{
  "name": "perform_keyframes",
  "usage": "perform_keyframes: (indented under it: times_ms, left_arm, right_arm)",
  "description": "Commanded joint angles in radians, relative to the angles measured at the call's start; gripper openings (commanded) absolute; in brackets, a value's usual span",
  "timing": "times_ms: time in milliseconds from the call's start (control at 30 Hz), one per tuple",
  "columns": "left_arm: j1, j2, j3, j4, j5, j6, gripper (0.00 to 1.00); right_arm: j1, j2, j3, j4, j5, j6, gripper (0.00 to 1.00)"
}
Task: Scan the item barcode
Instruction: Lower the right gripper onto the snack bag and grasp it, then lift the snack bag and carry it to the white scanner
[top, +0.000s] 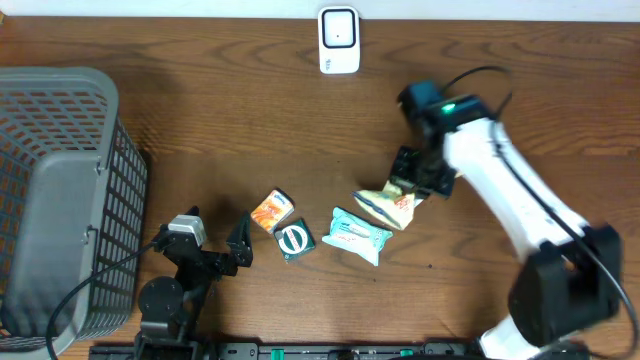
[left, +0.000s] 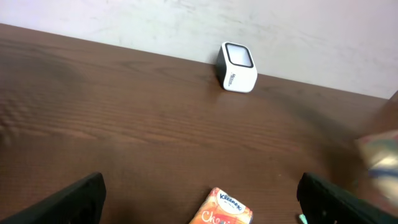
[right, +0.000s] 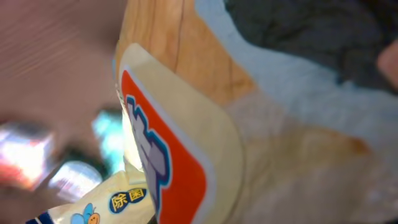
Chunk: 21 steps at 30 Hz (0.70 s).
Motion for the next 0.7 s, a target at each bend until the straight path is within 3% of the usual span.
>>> perform_keyframes:
  times_ms: [0, 100, 300, 667]
  left_arm:
    - [0.002, -0.001, -0.016, -0.027, 0.006, 0.017, 0.98]
    - [0.002, -0.001, -0.016, -0.027, 0.006, 0.017, 0.98]
    - [0.002, -0.001, -0.016, -0.027, 0.005, 0.017, 0.98]
    - [0.002, -0.001, -0.016, -0.027, 0.006, 0.017, 0.98]
  right_arm:
    - [-0.026, -0.105, 0.065, -0.087, -0.262, 0.013, 0.01]
    - [-0.042, -0.155, 0.065, -0.163, -0.372, 0.167, 0.02]
    - [-0.043, -0.192, 0.065, -0.362, -0.421, 0.629, 0.04]
    - [-0.044, -0.192, 0.063, -0.26, -0.663, 0.702, 0.01]
